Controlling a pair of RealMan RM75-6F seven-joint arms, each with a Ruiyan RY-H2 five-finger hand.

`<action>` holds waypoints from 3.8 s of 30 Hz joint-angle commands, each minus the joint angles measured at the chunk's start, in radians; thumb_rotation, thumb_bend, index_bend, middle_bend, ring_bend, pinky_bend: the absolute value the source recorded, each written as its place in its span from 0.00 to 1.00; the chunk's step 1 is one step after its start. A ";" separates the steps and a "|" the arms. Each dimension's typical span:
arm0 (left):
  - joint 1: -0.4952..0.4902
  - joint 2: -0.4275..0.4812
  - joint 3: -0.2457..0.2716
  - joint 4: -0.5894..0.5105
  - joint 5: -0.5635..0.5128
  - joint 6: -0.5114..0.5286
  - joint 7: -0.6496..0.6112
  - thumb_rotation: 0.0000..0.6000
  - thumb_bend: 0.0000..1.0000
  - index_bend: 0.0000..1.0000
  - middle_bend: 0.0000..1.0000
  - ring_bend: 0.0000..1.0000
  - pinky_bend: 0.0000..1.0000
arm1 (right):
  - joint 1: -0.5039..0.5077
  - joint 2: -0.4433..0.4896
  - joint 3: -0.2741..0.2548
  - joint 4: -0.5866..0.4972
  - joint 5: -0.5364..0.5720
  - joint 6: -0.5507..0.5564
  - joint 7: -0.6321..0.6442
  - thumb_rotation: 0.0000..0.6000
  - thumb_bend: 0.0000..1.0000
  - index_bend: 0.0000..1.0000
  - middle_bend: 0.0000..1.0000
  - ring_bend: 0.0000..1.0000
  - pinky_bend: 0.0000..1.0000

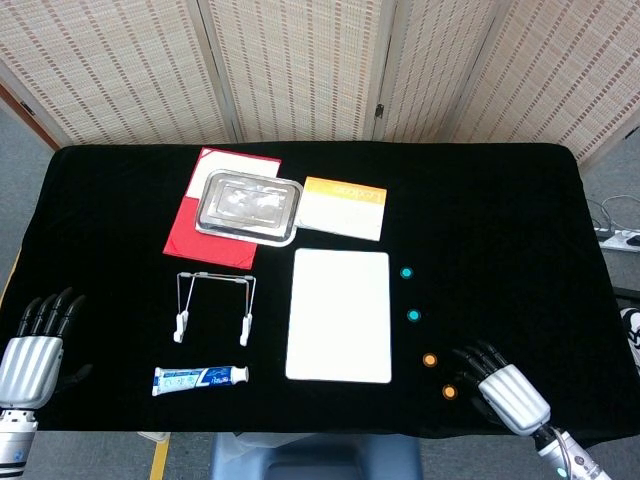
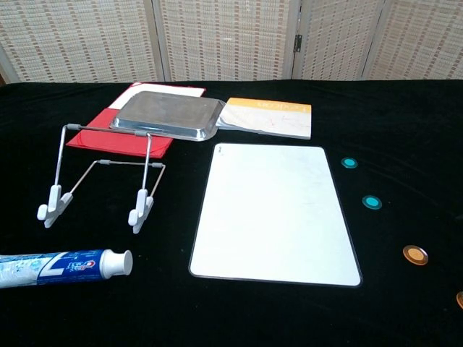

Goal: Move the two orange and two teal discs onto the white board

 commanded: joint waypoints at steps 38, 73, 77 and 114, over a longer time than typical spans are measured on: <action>0.004 -0.009 0.011 0.038 -0.013 -0.015 -0.043 1.00 0.15 0.01 0.00 0.01 0.00 | 0.042 -0.161 -0.037 0.179 0.025 -0.015 0.035 1.00 0.45 0.46 0.13 0.07 0.00; 0.010 -0.004 0.009 0.055 -0.019 -0.007 -0.059 1.00 0.15 0.00 0.00 0.01 0.00 | 0.494 -0.184 0.204 -0.158 0.142 -0.429 -0.047 1.00 0.45 0.52 0.16 0.06 0.00; 0.009 -0.004 0.008 0.060 -0.019 -0.008 -0.065 1.00 0.15 0.00 0.00 0.01 0.00 | 0.531 -0.222 0.208 -0.156 0.157 -0.472 -0.072 1.00 0.45 0.50 0.15 0.05 0.00; -0.007 -0.011 0.013 0.054 0.010 -0.013 -0.065 1.00 0.15 0.00 0.00 0.00 0.00 | 0.223 -0.118 0.000 0.010 0.214 -0.187 0.078 1.00 0.45 0.39 0.15 0.04 0.00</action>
